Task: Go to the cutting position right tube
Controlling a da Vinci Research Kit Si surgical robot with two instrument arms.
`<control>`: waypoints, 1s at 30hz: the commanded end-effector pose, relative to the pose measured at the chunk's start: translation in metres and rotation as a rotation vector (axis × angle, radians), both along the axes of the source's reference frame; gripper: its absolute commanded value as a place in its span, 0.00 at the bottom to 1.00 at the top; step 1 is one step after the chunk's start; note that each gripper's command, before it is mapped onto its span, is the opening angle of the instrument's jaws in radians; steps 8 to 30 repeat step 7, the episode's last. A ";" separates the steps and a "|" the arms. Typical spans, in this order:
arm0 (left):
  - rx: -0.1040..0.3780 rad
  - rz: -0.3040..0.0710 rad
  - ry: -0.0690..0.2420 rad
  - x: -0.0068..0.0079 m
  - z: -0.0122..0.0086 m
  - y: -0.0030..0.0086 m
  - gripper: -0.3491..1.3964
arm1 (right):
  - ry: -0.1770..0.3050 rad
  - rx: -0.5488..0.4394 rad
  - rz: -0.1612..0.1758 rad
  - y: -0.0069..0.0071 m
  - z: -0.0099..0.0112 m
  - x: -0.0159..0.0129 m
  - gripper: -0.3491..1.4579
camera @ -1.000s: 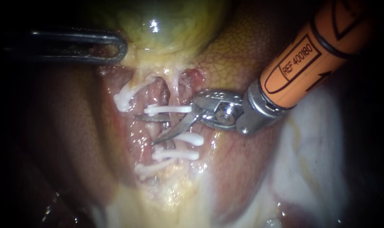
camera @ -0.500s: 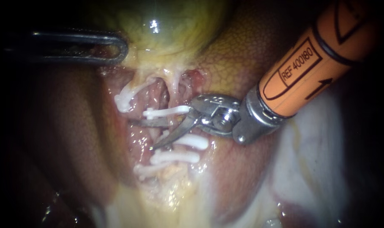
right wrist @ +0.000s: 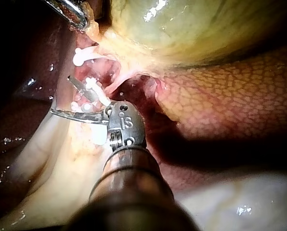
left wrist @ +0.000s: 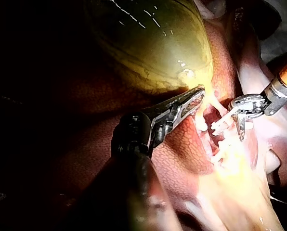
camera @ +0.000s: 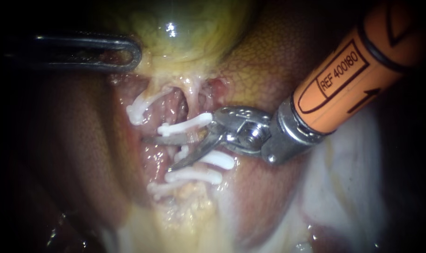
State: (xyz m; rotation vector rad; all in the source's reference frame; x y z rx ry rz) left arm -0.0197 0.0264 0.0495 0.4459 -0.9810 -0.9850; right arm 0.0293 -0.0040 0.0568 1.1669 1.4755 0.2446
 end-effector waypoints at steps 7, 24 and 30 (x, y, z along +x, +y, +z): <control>0.000 0.000 0.000 0.0000 0.0000 0.0000 0.00 | 0.000 0.000 -0.001 0.0000 0.0000 0.0000 0.64; 0.000 0.000 0.000 0.0000 0.0000 0.0000 0.00 | 0.000 0.000 -0.001 0.0000 0.0000 0.0000 0.64; 0.000 0.000 0.000 0.0000 0.0000 0.0000 0.00 | 0.000 0.000 -0.001 0.0000 0.0000 0.0000 0.64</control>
